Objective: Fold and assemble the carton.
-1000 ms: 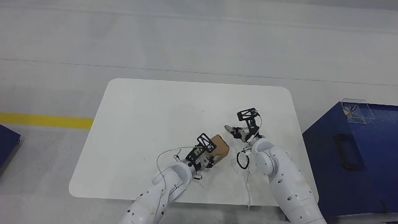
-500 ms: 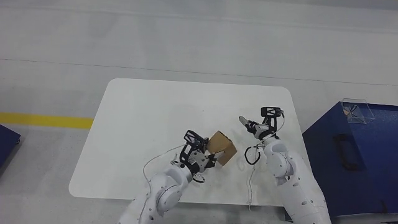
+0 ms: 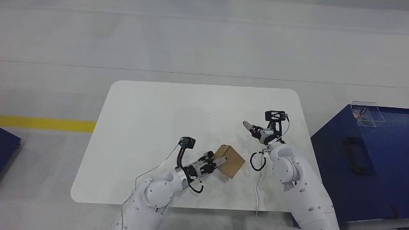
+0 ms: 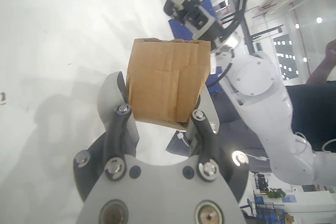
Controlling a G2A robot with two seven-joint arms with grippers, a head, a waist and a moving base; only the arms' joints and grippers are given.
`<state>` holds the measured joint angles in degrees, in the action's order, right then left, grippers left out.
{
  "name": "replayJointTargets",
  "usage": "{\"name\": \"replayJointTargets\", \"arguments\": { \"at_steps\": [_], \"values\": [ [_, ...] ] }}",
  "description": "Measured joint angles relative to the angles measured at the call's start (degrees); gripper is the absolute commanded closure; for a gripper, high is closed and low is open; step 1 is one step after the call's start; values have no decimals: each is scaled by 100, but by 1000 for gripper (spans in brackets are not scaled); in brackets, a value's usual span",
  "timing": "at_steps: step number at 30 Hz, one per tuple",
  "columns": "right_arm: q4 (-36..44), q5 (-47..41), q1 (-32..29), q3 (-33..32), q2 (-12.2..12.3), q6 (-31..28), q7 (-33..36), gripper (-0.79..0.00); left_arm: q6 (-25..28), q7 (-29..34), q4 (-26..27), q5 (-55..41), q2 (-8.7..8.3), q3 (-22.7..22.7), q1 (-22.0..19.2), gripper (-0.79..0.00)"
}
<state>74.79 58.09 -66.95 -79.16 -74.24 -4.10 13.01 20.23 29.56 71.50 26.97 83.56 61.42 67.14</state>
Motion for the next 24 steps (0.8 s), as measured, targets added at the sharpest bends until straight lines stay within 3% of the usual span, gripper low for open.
{"name": "replayJointTargets", "arguments": {
  "at_steps": [1,2,7,15,16,18,20,24],
  "values": [
    [0,0,0,0,0,0,0,-785,-111,63,-55,41,-1,-22,-39,-619],
    [0,0,0,0,0,0,0,-785,-237,128,-116,103,-2,-50,-85,-785],
    [0,0,0,0,0,0,0,-785,-524,95,-159,216,-29,-5,-140,-785],
    [0,0,0,0,0,0,0,-785,-1084,-523,710,1096,-198,427,299,-785],
    [0,0,0,0,0,0,0,-785,-1179,-636,848,1275,-216,458,368,-751],
    [0,0,0,0,0,0,0,-785,-1396,-1001,1191,1781,-248,474,534,-317],
    [0,0,0,0,0,0,0,-785,-1561,-1471,1578,2411,-265,374,719,0],
    [0,0,0,0,0,0,0,-785,-1455,-2278,2056,3726,-297,8,986,0]
  ]
}}
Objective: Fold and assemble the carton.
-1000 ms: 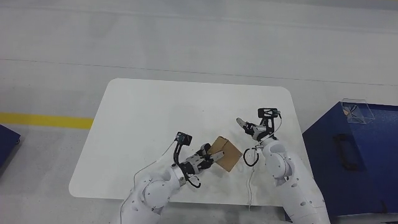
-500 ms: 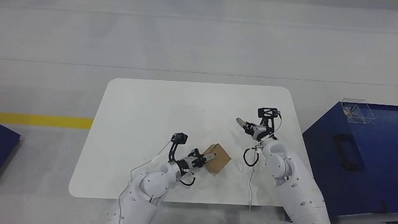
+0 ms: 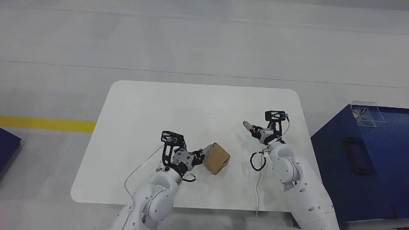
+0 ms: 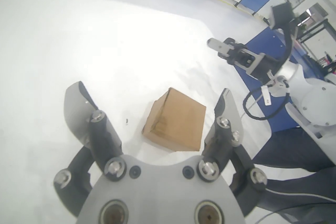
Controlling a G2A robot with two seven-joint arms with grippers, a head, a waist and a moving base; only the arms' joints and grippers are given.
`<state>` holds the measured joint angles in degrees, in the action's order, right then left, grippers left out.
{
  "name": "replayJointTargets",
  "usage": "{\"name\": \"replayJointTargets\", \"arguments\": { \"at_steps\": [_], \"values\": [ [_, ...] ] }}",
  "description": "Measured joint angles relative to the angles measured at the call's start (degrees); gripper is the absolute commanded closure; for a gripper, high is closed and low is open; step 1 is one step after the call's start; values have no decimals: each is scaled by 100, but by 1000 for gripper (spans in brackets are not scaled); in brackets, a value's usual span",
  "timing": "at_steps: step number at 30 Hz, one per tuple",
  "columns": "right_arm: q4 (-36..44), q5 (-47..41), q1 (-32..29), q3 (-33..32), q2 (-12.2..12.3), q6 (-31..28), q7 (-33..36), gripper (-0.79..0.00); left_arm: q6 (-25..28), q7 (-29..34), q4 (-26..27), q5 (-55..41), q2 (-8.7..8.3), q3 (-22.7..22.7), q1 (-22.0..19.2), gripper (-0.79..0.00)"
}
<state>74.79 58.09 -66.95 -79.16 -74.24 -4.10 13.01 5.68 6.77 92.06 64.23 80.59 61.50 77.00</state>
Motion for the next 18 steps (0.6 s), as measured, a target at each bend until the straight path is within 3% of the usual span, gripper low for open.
{"name": "replayJointTargets", "arguments": {
  "at_steps": [6,11,18],
  "values": [
    [0,0,0,0,0,0,0,-785,-114,-416,-46,1593,34,-719,-6,0],
    [0,0,0,0,0,0,0,-785,-262,-312,-325,1690,117,-1005,-233,0],
    [0,0,0,0,0,0,0,-785,-279,-232,-426,1673,151,-1063,-306,0]
  ]
}}
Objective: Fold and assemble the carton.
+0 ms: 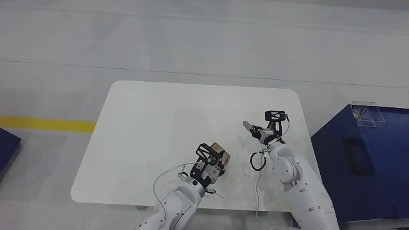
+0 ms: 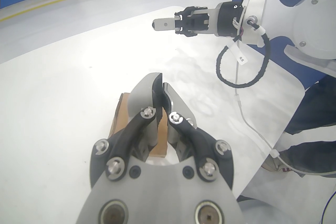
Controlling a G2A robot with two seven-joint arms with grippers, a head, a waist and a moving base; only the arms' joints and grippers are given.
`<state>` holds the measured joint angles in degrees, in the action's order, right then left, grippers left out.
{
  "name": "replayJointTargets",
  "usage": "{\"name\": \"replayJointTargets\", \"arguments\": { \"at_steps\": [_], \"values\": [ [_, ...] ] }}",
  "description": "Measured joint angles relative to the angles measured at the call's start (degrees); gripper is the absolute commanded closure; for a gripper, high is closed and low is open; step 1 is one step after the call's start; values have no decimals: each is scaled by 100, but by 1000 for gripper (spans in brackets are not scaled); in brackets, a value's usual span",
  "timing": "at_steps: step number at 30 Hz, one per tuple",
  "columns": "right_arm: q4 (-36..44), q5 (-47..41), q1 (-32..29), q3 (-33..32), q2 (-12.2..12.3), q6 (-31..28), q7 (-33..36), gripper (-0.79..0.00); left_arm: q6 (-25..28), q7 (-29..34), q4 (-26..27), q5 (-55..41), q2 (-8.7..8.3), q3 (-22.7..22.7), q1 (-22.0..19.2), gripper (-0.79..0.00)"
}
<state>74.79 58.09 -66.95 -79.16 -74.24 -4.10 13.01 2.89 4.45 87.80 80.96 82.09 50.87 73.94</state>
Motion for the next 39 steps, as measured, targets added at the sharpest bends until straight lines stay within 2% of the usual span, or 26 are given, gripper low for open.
{"name": "replayJointTargets", "arguments": {
  "at_steps": [7,13,19,25,30,36,39],
  "values": [
    [0,0,0,0,0,0,0,-785,63,143,-123,4,29,-79,-59,0],
    [0,0,0,0,0,0,0,-785,-88,190,-258,25,65,-115,-128,0],
    [0,0,0,0,0,0,0,-785,-163,804,-574,-91,125,-157,-353,0],
    [0,0,0,0,0,0,0,-785,-218,305,-421,-151,134,-101,-257,0],
    [0,0,0,0,0,0,0,-785,-157,742,-630,-167,158,-126,-372,0],
    [0,0,0,0,0,0,0,-785,-249,136,-472,-252,165,-49,-233,0],
    [0,0,0,0,0,0,0,-785,-155,359,-567,-224,158,-44,-238,0]
  ]
}}
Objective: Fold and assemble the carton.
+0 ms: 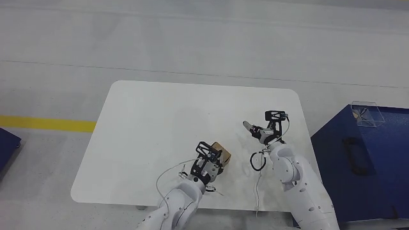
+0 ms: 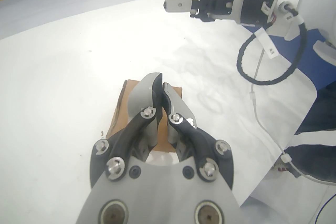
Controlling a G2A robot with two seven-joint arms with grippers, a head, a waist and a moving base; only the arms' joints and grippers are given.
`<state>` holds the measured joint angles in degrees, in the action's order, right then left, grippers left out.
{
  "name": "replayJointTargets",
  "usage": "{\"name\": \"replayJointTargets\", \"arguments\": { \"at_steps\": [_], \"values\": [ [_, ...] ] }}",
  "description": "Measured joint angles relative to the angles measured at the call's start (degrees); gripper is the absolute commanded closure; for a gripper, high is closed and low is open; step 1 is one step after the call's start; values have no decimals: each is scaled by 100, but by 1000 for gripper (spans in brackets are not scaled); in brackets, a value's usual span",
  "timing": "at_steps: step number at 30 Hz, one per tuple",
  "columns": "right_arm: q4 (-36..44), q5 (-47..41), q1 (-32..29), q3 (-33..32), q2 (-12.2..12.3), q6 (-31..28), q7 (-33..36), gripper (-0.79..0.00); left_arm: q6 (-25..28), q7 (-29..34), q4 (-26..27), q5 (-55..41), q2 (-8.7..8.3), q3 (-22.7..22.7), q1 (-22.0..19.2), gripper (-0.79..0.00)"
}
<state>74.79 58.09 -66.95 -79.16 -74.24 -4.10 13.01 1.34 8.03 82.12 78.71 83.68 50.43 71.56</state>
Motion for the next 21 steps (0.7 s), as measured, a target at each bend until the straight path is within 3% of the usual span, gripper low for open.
{"name": "replayJointTargets", "arguments": {
  "at_steps": [3,5,14,15,16,17,19,21],
  "values": [
    [0,0,0,0,0,0,0,-785,-49,356,-141,-7,27,-37,-103,0],
    [0,0,0,0,0,0,0,-785,-146,245,-95,-58,44,-32,-102,0],
    [0,0,0,0,0,0,0,-785,-346,-1863,678,435,-77,200,752,0],
    [0,0,0,0,0,0,0,-785,-366,-2028,721,480,-89,215,845,-302],
    [0,0,0,0,0,0,0,-785,-378,-2135,744,497,-96,222,913,-785],
    [0,0,0,0,0,0,0,-784,-383,-2184,753,500,-99,225,944,-3],
    [0,0,0,0,0,0,0,-785,-383,-2179,750,494,-98,224,941,-18],
    [0,0,0,0,0,0,0,-784,-382,-2169,748,492,-97,223,935,-148]
  ]
}}
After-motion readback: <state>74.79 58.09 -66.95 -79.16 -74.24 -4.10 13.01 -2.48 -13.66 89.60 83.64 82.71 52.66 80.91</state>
